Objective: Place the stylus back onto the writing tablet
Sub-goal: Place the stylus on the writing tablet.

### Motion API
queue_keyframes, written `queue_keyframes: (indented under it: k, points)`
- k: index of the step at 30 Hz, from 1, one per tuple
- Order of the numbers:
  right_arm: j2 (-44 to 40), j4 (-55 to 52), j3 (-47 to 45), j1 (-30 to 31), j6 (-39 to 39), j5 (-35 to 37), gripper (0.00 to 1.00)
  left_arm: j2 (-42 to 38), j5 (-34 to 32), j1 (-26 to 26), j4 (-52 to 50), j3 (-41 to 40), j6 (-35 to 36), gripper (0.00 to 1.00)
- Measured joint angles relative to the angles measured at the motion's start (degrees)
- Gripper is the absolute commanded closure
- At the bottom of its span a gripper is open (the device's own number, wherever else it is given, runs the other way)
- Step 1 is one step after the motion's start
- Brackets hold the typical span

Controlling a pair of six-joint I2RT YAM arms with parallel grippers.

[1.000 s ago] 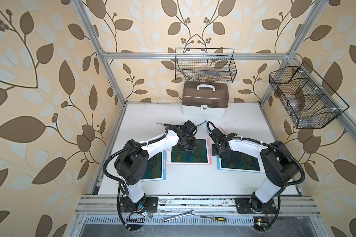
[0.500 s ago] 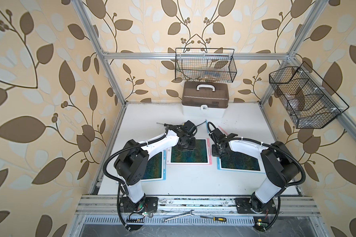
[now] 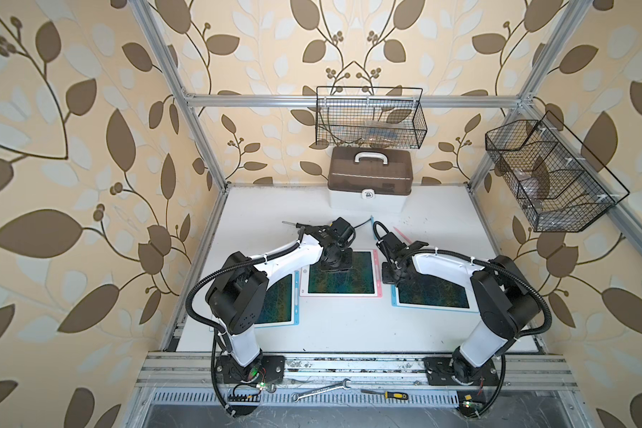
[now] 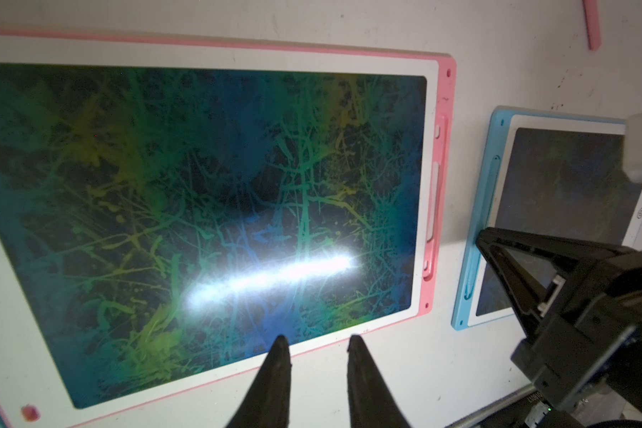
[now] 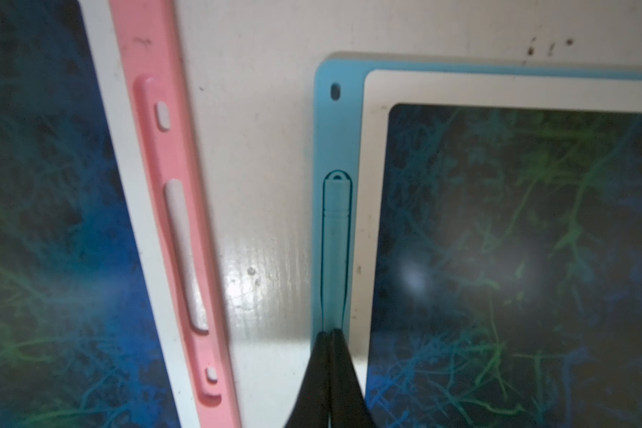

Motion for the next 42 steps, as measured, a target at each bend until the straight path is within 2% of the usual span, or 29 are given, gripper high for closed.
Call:
queue_keyframes:
  k: [9, 20, 26, 30, 35, 42]
  points:
    - [-0.9, 0.6, -0.9, -0.4, 0.3, -0.9, 1.00, 0.0, 0.0, 0.0, 0.0, 0.0, 0.0, 0.72]
    - [-1.8, -2.6, -0.2, -0.4, 0.0, -1.2, 0.74, 0.0, 0.0, 0.0, 0.0, 0.0, 0.0, 0.69]
    - [-3.1, -5.0, 5.4, -1.0, -0.8, -0.9, 0.65, 0.0, 0.0, 0.0, -0.1, 0.0, 0.0, 0.67]
    - [-3.4, -5.6, 9.4, -3.3, -2.2, -0.9, 0.56, 0.0, 0.0, 0.0, -0.3, 0.1, 0.2, 0.65]
    - [-3.3, -6.6, 12.8, -8.1, -5.0, -1.2, 0.49, 0.0, 0.0, 0.0, -1.2, 1.2, 0.7, 0.63]
    - [-0.5, -9.0, 19.5, -13.8, -10.9, -1.5, 0.42, 0.0, -0.3, 0.0, -2.5, 2.8, 1.4, 0.53]
